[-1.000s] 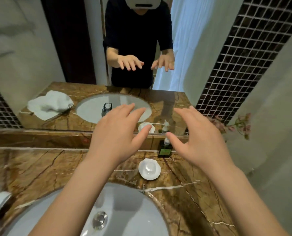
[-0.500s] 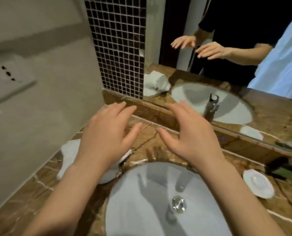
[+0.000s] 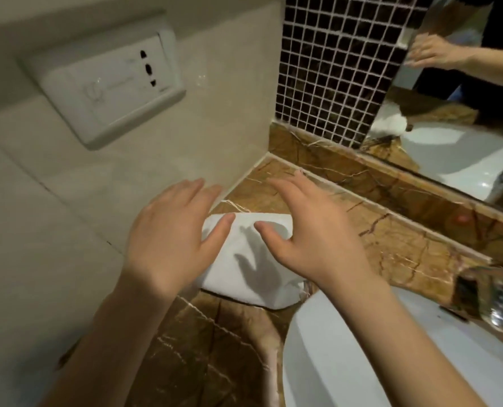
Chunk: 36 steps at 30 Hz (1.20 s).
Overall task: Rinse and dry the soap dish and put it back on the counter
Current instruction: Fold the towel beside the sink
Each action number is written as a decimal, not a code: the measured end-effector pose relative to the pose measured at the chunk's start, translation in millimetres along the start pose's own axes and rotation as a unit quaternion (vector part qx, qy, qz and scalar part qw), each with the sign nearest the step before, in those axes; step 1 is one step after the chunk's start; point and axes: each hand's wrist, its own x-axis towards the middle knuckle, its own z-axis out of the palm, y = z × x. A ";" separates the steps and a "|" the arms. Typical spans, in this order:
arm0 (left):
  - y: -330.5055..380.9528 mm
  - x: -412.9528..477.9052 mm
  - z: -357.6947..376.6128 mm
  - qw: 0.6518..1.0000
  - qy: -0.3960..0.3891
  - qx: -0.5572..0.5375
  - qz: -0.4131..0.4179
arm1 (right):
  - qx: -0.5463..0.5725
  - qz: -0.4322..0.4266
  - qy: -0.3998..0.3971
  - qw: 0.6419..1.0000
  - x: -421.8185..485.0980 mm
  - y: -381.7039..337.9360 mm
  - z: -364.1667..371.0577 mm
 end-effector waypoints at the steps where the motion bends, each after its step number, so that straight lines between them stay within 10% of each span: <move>1: -3.3 1.2 1.8 1.000 0.001 -0.004 0.000 | -0.001 0.000 -0.002 1.000 2.3 -1.2 3.4; 36: 2.1 37.1 136.8 0.951 -0.184 -0.248 -0.010 | -0.021 0.154 -0.126 0.980 -35.1 57.8 95.1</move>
